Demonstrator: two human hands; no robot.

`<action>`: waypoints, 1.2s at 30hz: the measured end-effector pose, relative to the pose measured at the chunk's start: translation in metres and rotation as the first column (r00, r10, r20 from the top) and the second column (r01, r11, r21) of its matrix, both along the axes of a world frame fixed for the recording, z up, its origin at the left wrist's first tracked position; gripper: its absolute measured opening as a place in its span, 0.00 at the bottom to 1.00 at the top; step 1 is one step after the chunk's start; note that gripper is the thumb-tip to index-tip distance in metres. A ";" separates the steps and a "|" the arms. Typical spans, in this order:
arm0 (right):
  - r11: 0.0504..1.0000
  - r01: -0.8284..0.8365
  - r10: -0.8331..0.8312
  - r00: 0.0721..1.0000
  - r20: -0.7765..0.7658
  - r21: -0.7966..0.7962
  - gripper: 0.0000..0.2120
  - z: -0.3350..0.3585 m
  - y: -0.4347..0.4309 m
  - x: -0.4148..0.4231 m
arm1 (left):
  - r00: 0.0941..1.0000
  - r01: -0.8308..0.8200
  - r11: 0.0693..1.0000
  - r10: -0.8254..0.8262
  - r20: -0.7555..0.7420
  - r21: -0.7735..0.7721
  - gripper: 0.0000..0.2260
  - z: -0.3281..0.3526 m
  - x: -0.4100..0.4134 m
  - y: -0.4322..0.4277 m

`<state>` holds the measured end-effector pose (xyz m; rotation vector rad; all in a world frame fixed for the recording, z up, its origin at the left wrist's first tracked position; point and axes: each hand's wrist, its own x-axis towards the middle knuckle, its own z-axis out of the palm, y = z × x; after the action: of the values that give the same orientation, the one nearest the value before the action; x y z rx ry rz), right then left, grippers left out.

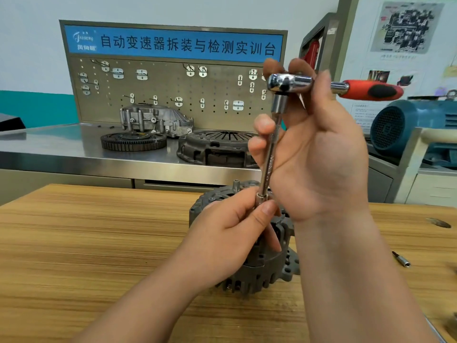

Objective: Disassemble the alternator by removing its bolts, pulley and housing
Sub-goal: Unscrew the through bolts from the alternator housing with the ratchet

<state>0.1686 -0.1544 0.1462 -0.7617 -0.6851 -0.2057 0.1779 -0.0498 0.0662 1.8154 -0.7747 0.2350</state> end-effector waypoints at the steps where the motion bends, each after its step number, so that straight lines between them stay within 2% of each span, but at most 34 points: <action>1: 1.000 -0.007 0.007 1.000 0.006 -0.006 0.13 0.000 0.000 0.000 | 1.000 -0.004 1.000 0.003 0.003 0.009 0.16 0.000 0.000 0.000; 3: 0.997 0.069 -0.067 0.997 0.043 -0.036 0.11 -0.002 0.002 -0.001 | 1.000 -0.026 1.000 0.026 0.000 0.009 0.14 0.000 0.001 0.001; 5: 0.952 0.291 -0.275 0.948 0.159 -0.093 0.08 -0.004 0.006 -0.003 | 0.998 -0.053 0.998 0.054 -0.018 0.015 0.13 0.000 0.000 -0.001; 6: 0.893 0.435 -0.399 0.883 0.246 -0.114 0.07 -0.006 0.008 -0.003 | 0.997 -0.066 0.998 0.066 -0.031 0.021 0.12 0.001 0.000 -0.001; 8: 0.720 0.685 -0.586 0.687 0.430 -0.113 0.05 -0.007 0.012 -0.003 | 0.994 -0.088 0.996 0.090 -0.061 0.031 0.09 0.001 0.000 -0.002; 9: 0.638 0.764 -0.633 0.594 0.496 -0.099 0.04 -0.009 0.013 -0.002 | 0.992 -0.095 0.995 0.098 -0.076 0.035 0.08 0.000 0.001 -0.002; 10: 0.588 0.804 -0.658 0.541 0.525 -0.091 0.04 -0.009 0.014 -0.002 | 0.991 -0.097 0.995 0.100 -0.089 0.038 0.08 0.000 0.001 -0.002; 11: 0.583 0.807 -0.665 0.541 0.515 -0.094 0.04 -0.010 0.013 -0.002 | 0.991 -0.091 0.995 0.094 -0.091 0.038 0.09 -0.001 0.002 -0.001; 12: 0.614 0.782 -0.658 0.581 0.479 -0.105 0.04 -0.009 0.013 -0.001 | 0.993 -0.086 0.996 0.088 -0.079 0.037 0.10 -0.001 0.002 -0.001; 15: 0.766 0.632 -0.578 0.758 0.301 -0.118 0.07 -0.009 0.008 -0.001 | 0.997 -0.067 0.997 0.067 -0.025 0.027 0.16 0.001 0.001 -0.001; 17: 0.875 0.477 -0.457 0.872 0.177 -0.088 0.08 -0.007 0.003 0.001 | 0.999 -0.040 0.999 0.041 -0.016 0.021 0.18 0.001 0.000 0.000; 19: 0.955 0.292 -0.288 0.955 0.074 -0.046 0.10 -0.006 0.000 0.003 | 0.999 -0.033 0.999 0.033 -0.003 0.014 0.15 0.002 0.000 0.000; 21: 0.991 0.133 -0.132 0.991 0.024 -0.015 0.12 -0.005 -0.003 0.004 | 0.999 -0.035 0.999 0.035 -0.003 0.003 0.14 0.003 -0.001 0.000; 23: 0.998 0.068 -0.068 0.997 0.024 -0.008 0.12 -0.004 -0.003 0.004 | 0.999 -0.025 1.000 0.025 -0.027 -0.003 0.16 0.004 -0.001 0.000; 25: 0.991 0.131 -0.129 0.990 0.060 -0.034 0.10 -0.005 0.000 0.003 | 0.999 -0.023 1.000 0.023 -0.048 0.005 0.16 0.006 -0.002 0.001; 27: 0.935 0.343 -0.326 0.933 0.154 -0.094 0.07 -0.006 0.002 0.002 | 0.997 -0.047 0.999 0.048 -0.055 0.020 0.15 0.007 -0.003 0.001; 30: 0.707 0.691 -0.602 0.699 0.386 -0.148 0.04 -0.007 0.005 0.000 | 0.993 -0.092 0.996 0.092 -0.074 0.012 0.12 0.008 -0.006 -0.001; 31: 0.652 0.745 -0.635 0.640 0.433 -0.144 0.04 -0.007 0.006 0.000 | 0.990 -0.108 0.994 0.109 -0.085 0.014 0.12 0.009 -0.007 -0.001; 32: 0.631 0.762 -0.648 0.621 0.441 -0.146 0.03 -0.008 0.006 0.000 | 0.989 -0.117 0.993 0.118 -0.091 0.015 0.12 0.009 -0.007 -0.002; 34: 0.687 0.707 -0.622 0.691 0.368 -0.167 0.04 -0.008 0.007 -0.001 | 0.991 -0.108 0.994 0.109 -0.081 0.014 0.12 0.009 -0.007 -0.002; 36: 0.813 0.559 -0.516 0.821 0.243 -0.162 0.07 -0.007 0.006 -0.003 | 0.993 -0.099 0.995 0.100 -0.060 0.014 0.17 0.009 -0.007 -0.002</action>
<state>0.1654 -0.1481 0.1394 -1.1639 -0.6626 -0.7422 0.1707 -0.0519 0.0752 1.8655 -0.6456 0.2399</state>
